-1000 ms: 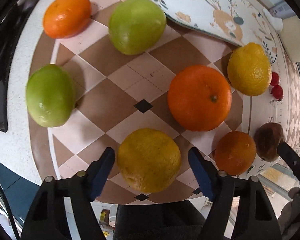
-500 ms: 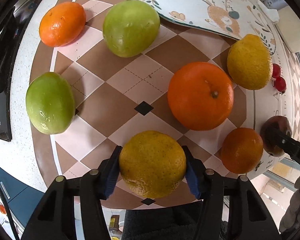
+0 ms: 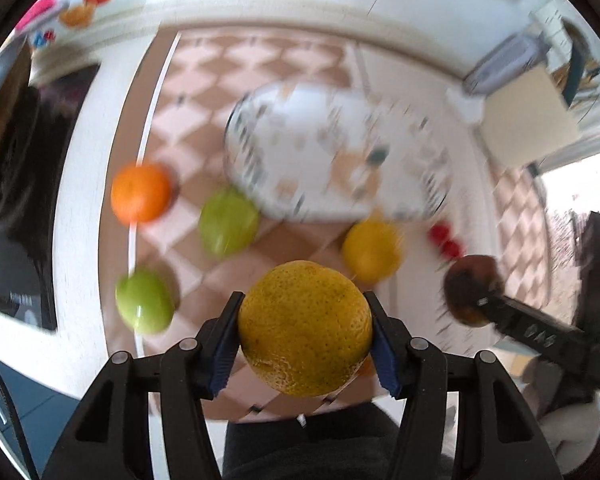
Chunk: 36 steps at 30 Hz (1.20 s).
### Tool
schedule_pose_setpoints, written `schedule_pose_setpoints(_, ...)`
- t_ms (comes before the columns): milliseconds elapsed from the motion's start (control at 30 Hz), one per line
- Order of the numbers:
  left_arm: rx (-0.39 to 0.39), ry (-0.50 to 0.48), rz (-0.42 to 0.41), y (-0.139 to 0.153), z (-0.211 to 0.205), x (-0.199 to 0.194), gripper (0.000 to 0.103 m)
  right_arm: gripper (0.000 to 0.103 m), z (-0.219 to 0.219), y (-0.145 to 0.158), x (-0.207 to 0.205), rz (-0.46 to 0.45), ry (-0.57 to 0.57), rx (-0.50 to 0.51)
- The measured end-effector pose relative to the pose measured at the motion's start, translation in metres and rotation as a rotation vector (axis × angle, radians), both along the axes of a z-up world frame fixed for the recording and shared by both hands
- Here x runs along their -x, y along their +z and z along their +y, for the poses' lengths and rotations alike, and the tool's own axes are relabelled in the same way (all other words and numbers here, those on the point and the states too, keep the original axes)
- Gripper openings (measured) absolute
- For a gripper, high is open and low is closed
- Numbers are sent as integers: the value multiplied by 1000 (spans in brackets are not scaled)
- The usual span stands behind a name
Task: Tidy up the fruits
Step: 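Place the lemon and pear onto the floral plate, opening both tools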
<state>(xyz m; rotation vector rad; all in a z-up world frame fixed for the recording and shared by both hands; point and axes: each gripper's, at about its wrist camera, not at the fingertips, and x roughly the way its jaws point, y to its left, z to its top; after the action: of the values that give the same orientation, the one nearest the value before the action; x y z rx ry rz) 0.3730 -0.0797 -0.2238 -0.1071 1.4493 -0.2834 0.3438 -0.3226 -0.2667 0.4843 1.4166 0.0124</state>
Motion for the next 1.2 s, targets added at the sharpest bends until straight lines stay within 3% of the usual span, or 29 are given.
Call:
schedule_pose_setpoints(133, 10, 35, -3, 2, -22, -52, 55, 67, -1, 3, -52, -41, 48, -2)
schedule_pose_setpoints(233, -19, 68, 19, -17, -31, -85, 55, 67, 1, -7, -92, -35, 103, 5)
schedule_pose_setpoints(500, 64, 194, 264, -104, -31, -166, 55, 67, 20, -48, -182, -12, 262, 44)
schedule_pose_setpoints(700, 64, 225, 343, -135, -31, -181, 55, 67, 32, -73, -204, 38, 357, 68)
schedule_pose_setpoints(967, 41, 223, 375, -140, -36, -188, 55, 69, 26, -82, -215, 79, 373, 43)
schedule_pose_setpoints(1000, 40, 222, 378, -140, -36, -188, 55, 75, 25, -80, -213, 81, 370, 39)
schedule_pose_setpoints(1033, 40, 217, 379, -140, -36, -188, 59, 84, 24, -79, -213, 83, 370, 46)
schedule_pose_setpoints(1067, 55, 217, 378, -140, -36, -189, 77, 86, 23, -78, -213, 81, 365, 48)
schedule_pose_setpoints(1133, 70, 216, 369, -138, -36, -190, 92, 86, 24, -77, -214, 86, 351, 46)
schedule_pose_setpoints(1200, 63, 209, 355, -134, -33, -189, 92, 88, 19, -75, -212, 94, 338, 58)
